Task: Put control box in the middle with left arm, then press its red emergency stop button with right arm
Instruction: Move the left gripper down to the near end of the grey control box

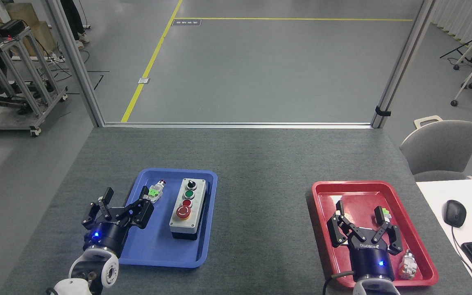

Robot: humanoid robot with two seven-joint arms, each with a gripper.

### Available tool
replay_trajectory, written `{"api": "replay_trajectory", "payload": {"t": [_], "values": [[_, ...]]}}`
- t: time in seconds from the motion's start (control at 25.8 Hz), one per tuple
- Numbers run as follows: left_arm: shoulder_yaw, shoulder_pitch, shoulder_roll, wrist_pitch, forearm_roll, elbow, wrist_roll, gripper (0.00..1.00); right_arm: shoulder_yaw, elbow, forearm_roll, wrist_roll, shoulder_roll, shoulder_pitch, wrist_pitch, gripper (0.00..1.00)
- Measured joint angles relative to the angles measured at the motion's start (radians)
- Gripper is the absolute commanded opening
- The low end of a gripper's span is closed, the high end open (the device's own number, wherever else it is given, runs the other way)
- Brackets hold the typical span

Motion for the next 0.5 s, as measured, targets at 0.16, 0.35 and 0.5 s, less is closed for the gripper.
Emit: {"api": "replay_trajectory", "payload": {"t": [0.16, 0.35, 0.5], "values": [[0.003, 0.011, -0.001, 0.0, 0.003, 0.0, 0.015, 0.99, 0.0, -0.001, 0.0, -0.002, 0.0, 0.005, 0.0, 1.0], [0.01, 0.057, -0.002, -0.007, 0.013, -0.038, 0.03, 0.99, 0.0, -0.002, 0.0, -0.001, -0.001, 0.007, 0.0, 1.0], [0.016, 0.121, 0.0, -0.026, 0.014, -0.102, 0.035, 0.99, 0.002, 0.0, 0.0, 0.0, 0.0, 0.008, 0.0, 1.0]]}}
